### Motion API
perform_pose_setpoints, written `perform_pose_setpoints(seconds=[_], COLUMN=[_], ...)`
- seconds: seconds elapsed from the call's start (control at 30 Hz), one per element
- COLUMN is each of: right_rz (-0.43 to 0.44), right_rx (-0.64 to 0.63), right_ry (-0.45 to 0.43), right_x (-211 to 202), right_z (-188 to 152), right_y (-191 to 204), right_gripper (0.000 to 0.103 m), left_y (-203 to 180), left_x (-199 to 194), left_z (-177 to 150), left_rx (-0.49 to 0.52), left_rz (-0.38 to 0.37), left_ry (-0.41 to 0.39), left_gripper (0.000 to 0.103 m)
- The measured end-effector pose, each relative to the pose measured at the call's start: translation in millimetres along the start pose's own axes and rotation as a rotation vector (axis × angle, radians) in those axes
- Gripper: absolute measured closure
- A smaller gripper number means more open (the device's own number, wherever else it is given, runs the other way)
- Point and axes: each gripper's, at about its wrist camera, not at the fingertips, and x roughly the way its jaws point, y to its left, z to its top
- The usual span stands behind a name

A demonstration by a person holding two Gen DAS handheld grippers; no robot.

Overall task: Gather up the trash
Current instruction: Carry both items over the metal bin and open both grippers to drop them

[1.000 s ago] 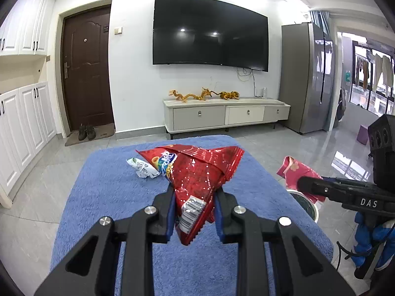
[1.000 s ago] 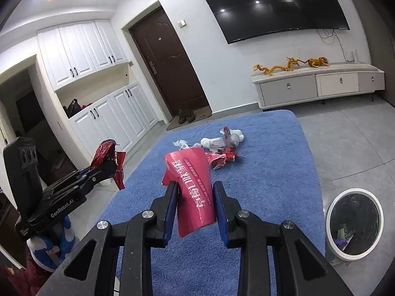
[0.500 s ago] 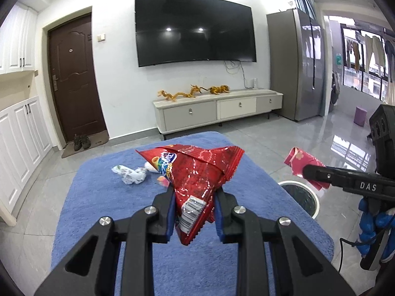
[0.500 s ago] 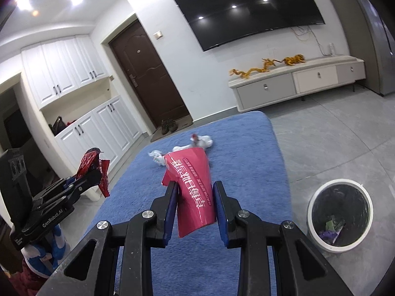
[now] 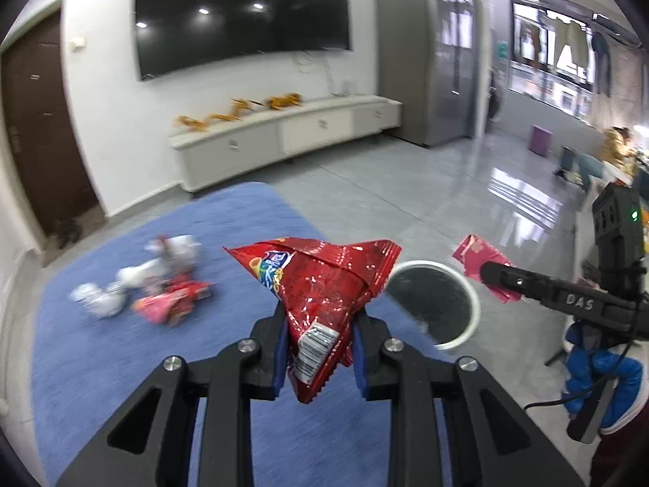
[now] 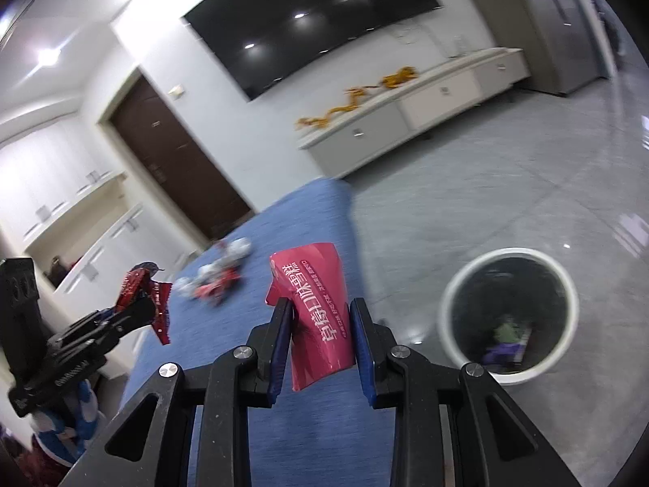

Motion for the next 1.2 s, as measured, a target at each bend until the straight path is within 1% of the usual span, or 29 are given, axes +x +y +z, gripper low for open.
perform_pose_setpoints(seconds=[0.03, 0.13, 0.17, 0.27, 0.37, 0.57, 0.6, 0.63, 0.67, 0.7, 0.73, 0.8, 0.87, 0.97, 1.13, 1.2], right_rz=[-0.022, -0.092, -0.124, -0.185, -0.250, -0.313, -0.321, -0.335, -0.346, -0.361, -0.375, -0.397, -0.416, -0.421, -0.415, -0.412], right_rx=[0.013, 0.045, 0.052, 0.073, 0.101, 0.143, 0.146, 0.147, 0.145, 0.147, 0.153, 0.168, 0.184, 0.205, 0.223, 0.224], right_ry=[-0.008, -0.028, -0.032, -0.029, -0.001, 0.080, 0.092, 0.104, 0.110, 0.115, 0.121, 0.131, 0.137, 0.143, 0.134, 0.125], right_x=[-2, -8, -9, -5, 10, 47, 53, 59, 64, 67, 72, 76, 78, 75, 61, 52], right_z=[4, 15, 19, 28, 37, 41, 40, 41, 40, 40, 40, 38, 38, 36, 32, 32], right_y=[-10, -37, -48, -70, -97, -139, -145, -150, -154, -158, -164, -174, -185, -192, -192, -186], right_gripper=[0.075, 0.075, 0.075, 0.075, 0.074, 0.072, 0.072, 0.072, 0.069, 0.067, 0.066, 0.059, 0.057, 0.055, 0.054, 0.052], left_y=[-8, -32, -39, -59, -81, -105, -107, -109, -112, -112, -112, -112, -110, -108, -99, -92], left_x=[13, 47, 59, 93, 133, 192, 201, 211, 221, 229, 239, 250, 258, 262, 252, 240], left_z=[8, 29, 35, 52, 65, 74, 74, 75, 78, 80, 81, 82, 81, 81, 80, 81], left_rx=[0.010, 0.038, 0.041, 0.039, 0.026, 0.000, -0.011, -0.030, -0.046, -0.066, -0.085, -0.105, -0.126, -0.133, -0.125, -0.123], left_rz=[-0.031, -0.091, -0.114, -0.175, -0.236, -0.298, -0.310, -0.323, -0.336, -0.352, -0.364, -0.376, -0.396, -0.392, -0.365, -0.348], left_ry=[0.014, 0.047, 0.060, 0.105, 0.160, 0.237, 0.248, 0.262, 0.274, 0.285, 0.296, 0.308, 0.326, 0.331, 0.312, 0.301], left_gripper=[0.079, 0.079, 0.079, 0.079, 0.076, 0.076, 0.074, 0.069, 0.066, 0.060, 0.051, 0.045, 0.045, 0.045, 0.045, 0.045])
